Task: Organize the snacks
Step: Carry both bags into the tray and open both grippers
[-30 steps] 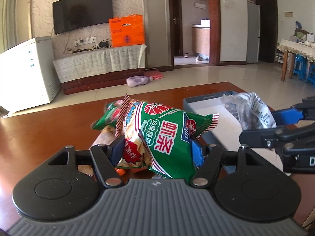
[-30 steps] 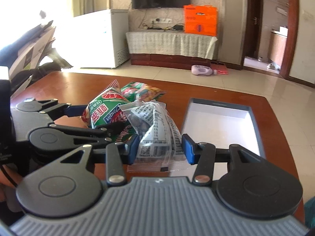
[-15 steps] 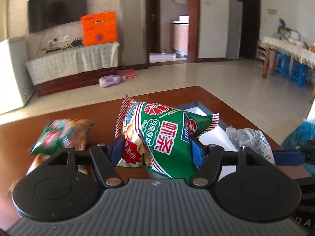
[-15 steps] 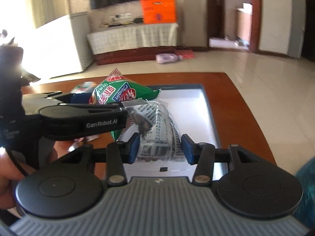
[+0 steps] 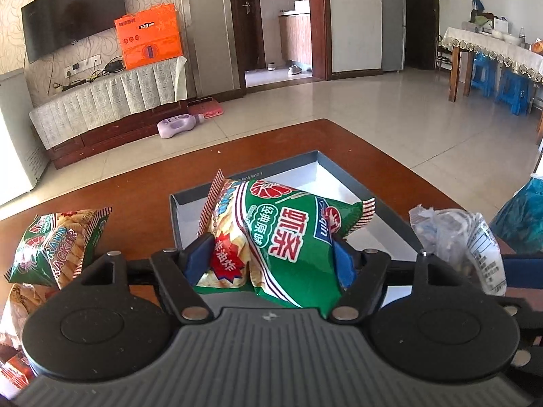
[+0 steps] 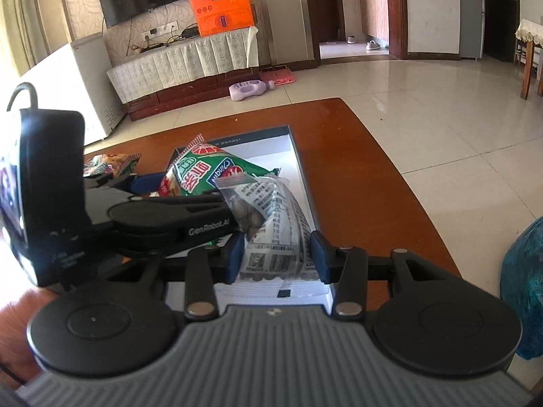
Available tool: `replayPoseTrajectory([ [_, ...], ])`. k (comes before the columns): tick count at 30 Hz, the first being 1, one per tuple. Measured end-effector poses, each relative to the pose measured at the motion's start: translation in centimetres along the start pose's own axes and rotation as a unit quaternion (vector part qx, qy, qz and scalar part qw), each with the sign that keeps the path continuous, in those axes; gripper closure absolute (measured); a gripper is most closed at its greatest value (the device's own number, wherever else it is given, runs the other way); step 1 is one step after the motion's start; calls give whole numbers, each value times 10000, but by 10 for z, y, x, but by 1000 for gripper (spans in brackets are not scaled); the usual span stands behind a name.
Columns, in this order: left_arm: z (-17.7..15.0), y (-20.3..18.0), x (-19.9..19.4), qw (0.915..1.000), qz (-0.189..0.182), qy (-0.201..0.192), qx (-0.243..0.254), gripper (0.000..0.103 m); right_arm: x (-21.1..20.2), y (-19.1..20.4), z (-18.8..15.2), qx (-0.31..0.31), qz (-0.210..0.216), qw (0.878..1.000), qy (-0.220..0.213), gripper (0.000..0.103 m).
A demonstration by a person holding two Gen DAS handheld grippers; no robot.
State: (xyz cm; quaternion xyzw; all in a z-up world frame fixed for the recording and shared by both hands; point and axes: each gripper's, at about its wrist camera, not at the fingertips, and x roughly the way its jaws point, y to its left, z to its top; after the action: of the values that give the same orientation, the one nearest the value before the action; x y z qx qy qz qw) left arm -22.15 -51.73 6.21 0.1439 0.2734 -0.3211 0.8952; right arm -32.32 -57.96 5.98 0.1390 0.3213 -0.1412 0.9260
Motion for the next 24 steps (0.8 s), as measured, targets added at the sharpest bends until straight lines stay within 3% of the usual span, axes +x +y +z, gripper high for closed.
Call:
replayPoseTrajectory([
  [9, -5, 20, -14, 9997, -98, -207, 97, 6, -4, -7, -1, 127, 50, 9999, -44, 59],
  [12, -13, 23, -27, 9994, 1, -280, 212, 6, -6, -7, -2, 148, 91, 9998, -53, 59],
  [24, -57, 56, -100, 9986, -298, -446, 28, 6, -4, 5, -3, 118, 312, 9994, -18, 59],
])
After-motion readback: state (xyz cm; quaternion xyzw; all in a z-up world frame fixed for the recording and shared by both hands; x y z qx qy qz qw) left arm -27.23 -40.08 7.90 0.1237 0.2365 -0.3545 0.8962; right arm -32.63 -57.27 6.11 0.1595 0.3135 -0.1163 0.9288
